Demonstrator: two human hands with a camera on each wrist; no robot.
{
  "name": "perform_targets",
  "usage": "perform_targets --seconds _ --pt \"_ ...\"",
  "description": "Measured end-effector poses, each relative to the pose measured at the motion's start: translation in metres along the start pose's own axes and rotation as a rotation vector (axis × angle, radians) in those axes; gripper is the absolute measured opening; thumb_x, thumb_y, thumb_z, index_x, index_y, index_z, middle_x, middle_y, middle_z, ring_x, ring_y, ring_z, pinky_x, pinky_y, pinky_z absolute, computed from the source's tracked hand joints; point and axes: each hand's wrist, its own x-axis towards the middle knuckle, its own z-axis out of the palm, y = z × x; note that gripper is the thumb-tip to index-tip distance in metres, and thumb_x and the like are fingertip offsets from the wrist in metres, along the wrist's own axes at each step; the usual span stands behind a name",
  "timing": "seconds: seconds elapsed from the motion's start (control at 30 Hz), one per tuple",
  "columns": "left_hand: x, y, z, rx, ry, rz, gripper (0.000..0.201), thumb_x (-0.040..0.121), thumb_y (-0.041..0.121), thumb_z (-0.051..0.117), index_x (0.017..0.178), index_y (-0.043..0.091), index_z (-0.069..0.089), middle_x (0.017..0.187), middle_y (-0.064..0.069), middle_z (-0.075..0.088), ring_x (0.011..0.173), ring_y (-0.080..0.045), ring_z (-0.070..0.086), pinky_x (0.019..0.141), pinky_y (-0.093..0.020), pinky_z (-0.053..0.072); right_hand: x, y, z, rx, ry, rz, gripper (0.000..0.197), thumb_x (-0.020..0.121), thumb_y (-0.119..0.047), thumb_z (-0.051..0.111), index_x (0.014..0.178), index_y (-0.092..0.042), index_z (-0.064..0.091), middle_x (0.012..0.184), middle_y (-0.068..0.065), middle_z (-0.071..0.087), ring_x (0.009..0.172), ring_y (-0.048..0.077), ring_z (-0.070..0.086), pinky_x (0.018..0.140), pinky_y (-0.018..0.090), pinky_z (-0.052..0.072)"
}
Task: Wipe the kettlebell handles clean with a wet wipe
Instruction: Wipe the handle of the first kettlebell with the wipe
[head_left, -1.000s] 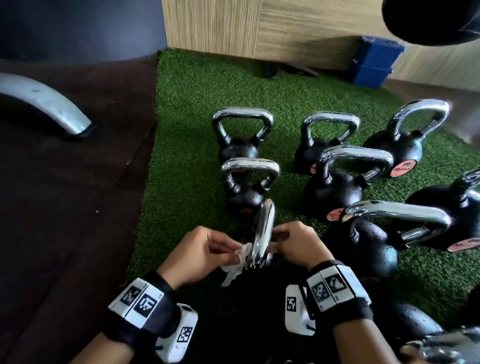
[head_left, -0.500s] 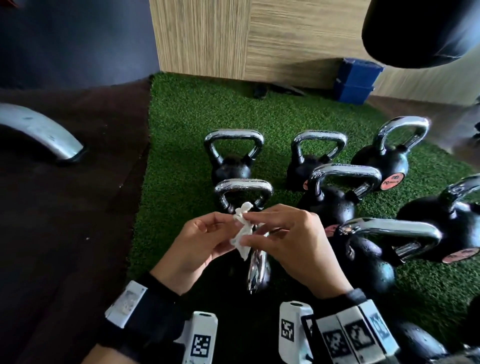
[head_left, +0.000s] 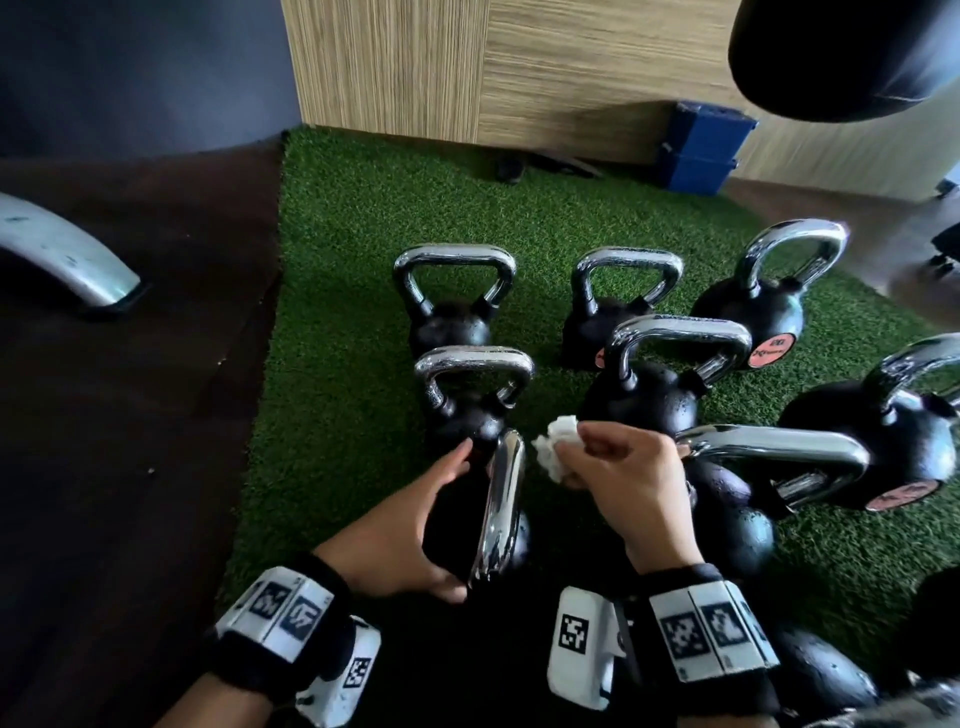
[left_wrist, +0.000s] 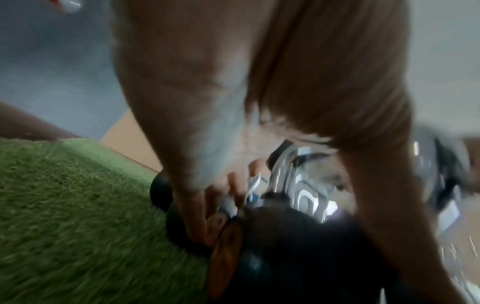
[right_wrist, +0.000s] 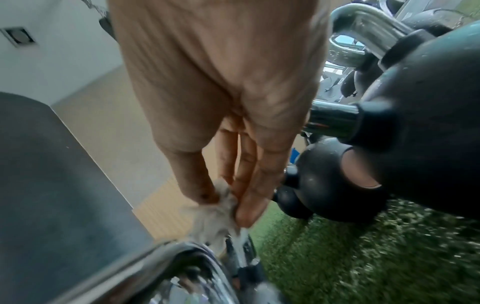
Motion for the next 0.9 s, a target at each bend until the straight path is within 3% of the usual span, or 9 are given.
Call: perform_targets --seconds 0.03,0.1,0.2,0.33,0.43,0.5,0.57,0.77,0.9 --pt "0.005 -0.008 0.006 0.034 -0.063 0.018 0.148 0.058 0.025 0.1 0.16 0.043 -0.006 0.169 0.016 0.006 0.154 0.003 0.005 0.128 -0.035 0.016 0.002 0.008 0.004 0.005 -0.042 0.053 0.023 0.069 -0.027 0.086 0.089 -0.018 0.08 0.076 -0.001 0.078 0.071 0.019 0.076 0.072 0.046 0.064" --pt "0.017 -0.013 0.021 0.09 -0.067 0.081 0.161 0.049 0.04 0.102 0.159 0.039 -0.015 0.169 0.018 -0.009 0.156 -0.003 -0.006 0.129 -0.045 0.011 0.003 0.02 0.016 -0.002 -0.096 0.132 0.016 0.071 -0.017 0.086 0.085 -0.014 0.079 0.077 0.006 0.077 0.073 0.027 0.076 0.075 0.051 0.063" --pt "0.03 -0.01 0.031 0.153 0.067 0.182 0.155 0.05 0.052 0.1 0.162 0.032 -0.006 0.168 0.017 0.008 0.156 -0.008 0.01 0.127 -0.048 0.02 0.001 0.029 0.034 0.037 -0.156 0.198 0.013 0.07 -0.01 0.086 0.079 -0.014 0.077 0.078 0.01 0.077 0.077 0.036 0.075 0.077 0.054 0.061" --pt "0.032 -0.017 0.032 0.156 0.127 0.253 0.139 0.06 0.04 0.098 0.162 0.021 0.006 0.165 0.008 0.024 0.153 -0.012 0.025 0.124 -0.046 0.026 0.0 0.032 0.043 0.078 -0.195 0.248 0.018 0.073 -0.003 0.085 0.089 -0.006 0.077 0.083 0.014 0.077 0.083 0.038 0.075 0.081 0.054 0.061" --pt "0.032 -0.02 0.033 0.121 0.133 0.232 0.141 0.058 0.039 0.098 0.162 0.027 0.004 0.165 0.011 0.025 0.153 -0.01 0.025 0.125 -0.044 0.026 0.005 0.026 0.042 0.059 -0.197 0.179 0.016 0.076 -0.005 0.083 0.088 -0.014 0.081 0.081 0.008 0.079 0.083 0.029 0.076 0.082 0.048 0.062" --pt "0.031 -0.02 0.032 0.164 0.132 0.222 0.144 0.059 0.039 0.098 0.162 0.023 -0.001 0.168 0.008 0.017 0.155 -0.01 0.018 0.126 -0.043 0.023 0.006 0.018 0.039 0.074 -0.165 0.071 0.021 0.078 -0.007 0.081 0.081 -0.027 0.082 0.079 0.0 0.079 0.077 0.015 0.075 0.077 0.036 0.062" --pt "0.03 -0.021 0.03 0.221 0.13 0.22 0.145 0.06 0.041 0.097 0.162 0.02 -0.004 0.169 0.007 0.011 0.156 -0.009 0.013 0.127 -0.042 0.021 0.005 0.015 0.037 0.105 -0.153 0.009 0.025 0.082 -0.006 0.078 0.079 -0.03 0.081 0.079 -0.004 0.079 0.074 0.009 0.074 0.073 0.029 0.061" --pt "0.034 -0.015 0.027 0.287 0.112 0.145 0.148 0.057 0.043 0.095 0.161 0.029 -0.008 0.168 0.013 0.014 0.153 -0.008 0.023 0.122 -0.036 0.03 0.005 0.015 0.035 0.062 -0.128 -0.035 0.016 0.083 -0.01 0.079 0.094 -0.021 0.082 0.084 -0.003 0.079 0.083 0.016 0.076 0.082 0.045 0.061" --pt "0.035 -0.023 0.02 0.279 0.063 0.181 0.147 0.063 0.047 0.094 0.161 0.021 -0.012 0.171 0.007 0.004 0.156 -0.009 0.012 0.125 -0.041 0.024 0.001 0.01 0.026 0.062 -0.145 -0.174 0.028 0.076 -0.007 0.083 0.097 -0.026 0.081 0.089 -0.007 0.078 0.085 0.013 0.074 0.083 0.041 0.06"
